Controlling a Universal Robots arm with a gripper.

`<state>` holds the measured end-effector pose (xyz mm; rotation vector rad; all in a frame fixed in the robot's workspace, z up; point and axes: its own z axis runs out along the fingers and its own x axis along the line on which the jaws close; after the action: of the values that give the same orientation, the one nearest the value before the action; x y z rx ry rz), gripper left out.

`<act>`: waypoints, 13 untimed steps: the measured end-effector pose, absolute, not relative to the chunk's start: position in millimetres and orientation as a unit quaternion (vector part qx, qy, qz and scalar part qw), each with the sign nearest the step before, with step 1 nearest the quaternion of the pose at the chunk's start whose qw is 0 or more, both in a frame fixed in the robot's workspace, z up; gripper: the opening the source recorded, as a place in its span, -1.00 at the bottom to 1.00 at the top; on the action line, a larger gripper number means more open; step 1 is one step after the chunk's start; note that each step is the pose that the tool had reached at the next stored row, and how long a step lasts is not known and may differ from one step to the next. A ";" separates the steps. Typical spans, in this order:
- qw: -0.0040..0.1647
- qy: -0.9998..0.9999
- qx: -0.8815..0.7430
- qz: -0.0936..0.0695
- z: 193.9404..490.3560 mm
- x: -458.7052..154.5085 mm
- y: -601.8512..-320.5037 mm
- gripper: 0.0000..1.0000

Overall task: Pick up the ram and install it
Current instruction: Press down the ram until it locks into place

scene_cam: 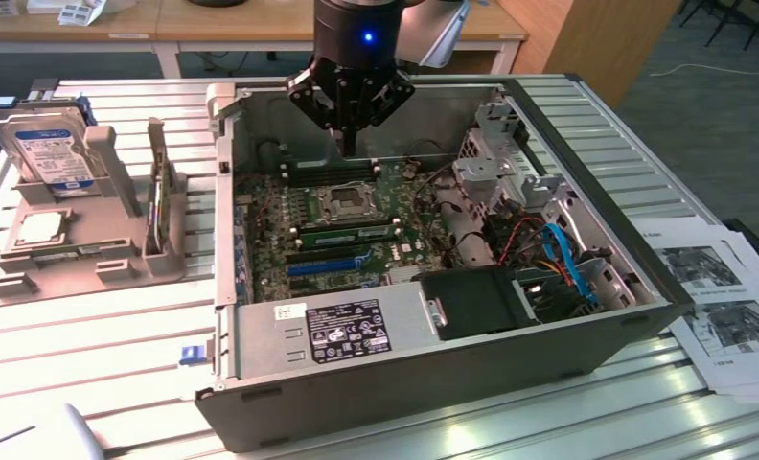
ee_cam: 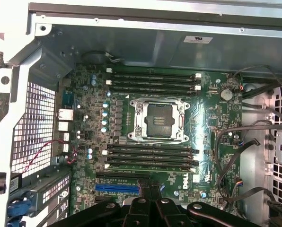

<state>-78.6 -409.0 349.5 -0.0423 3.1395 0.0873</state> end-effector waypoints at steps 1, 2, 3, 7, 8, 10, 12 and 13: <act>0.000 1.000 -0.013 0.026 349.5 -78.6 -408.8 -0.80; 0.000 1.000 -0.013 0.021 349.5 -78.6 -408.0 -0.80; 0.000 1.000 -0.014 0.021 349.4 -78.6 -408.0 -0.80; 0.000 1.000 -0.014 0.021 349.5 -78.6 -408.0 -0.80; 0.000 1.000 -0.014 0.022 349.4 -78.6 -408.0 -0.80; 0.000 1.000 -0.013 0.025 349.4 -78.6 -408.0 -0.80; 0.000 0.999 -0.014 0.030 349.5 -78.6 -408.0 -0.80; 0.000 0.999 -0.014 0.032 349.5 -78.6 -408.0 -0.80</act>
<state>-78.6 -408.0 349.5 -0.0425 3.1396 0.1008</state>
